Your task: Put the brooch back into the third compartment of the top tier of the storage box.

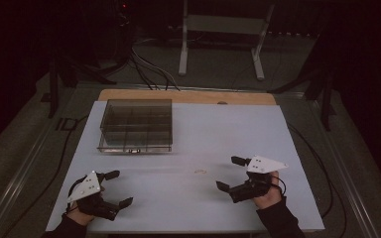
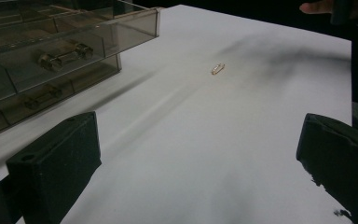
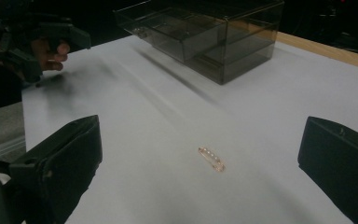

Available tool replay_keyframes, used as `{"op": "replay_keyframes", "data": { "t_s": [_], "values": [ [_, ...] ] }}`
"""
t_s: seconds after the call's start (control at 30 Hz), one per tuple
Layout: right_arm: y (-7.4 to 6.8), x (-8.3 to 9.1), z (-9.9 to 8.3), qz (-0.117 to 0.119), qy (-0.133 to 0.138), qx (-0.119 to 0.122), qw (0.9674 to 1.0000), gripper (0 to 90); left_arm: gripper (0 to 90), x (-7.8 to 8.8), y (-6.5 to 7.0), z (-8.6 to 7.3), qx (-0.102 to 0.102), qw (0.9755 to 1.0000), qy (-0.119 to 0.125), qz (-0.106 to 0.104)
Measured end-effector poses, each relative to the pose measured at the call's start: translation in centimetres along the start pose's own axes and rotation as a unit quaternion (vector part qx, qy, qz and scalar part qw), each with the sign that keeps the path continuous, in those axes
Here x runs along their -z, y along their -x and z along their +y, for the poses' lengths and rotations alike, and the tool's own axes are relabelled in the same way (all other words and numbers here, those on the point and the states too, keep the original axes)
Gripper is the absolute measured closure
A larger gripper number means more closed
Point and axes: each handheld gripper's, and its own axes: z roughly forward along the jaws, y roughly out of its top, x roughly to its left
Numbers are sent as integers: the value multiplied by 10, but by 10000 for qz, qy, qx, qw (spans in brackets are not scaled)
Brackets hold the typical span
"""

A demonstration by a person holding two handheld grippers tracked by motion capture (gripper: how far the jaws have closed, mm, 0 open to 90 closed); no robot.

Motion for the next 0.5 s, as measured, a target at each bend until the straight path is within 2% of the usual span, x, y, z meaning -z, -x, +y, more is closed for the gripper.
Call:
{"op": "replay_keyframes", "data": {
  "t_s": [0.23,0.5],
  "values": [
    [4,-14,13,119,-75,21,9999,0,6,0,0,0,0,10000,-13,-2],
    [8,-27,19,187,-138,39,9997,0,6,0,0,0,4,10000,-5,-17]
  ]
}}
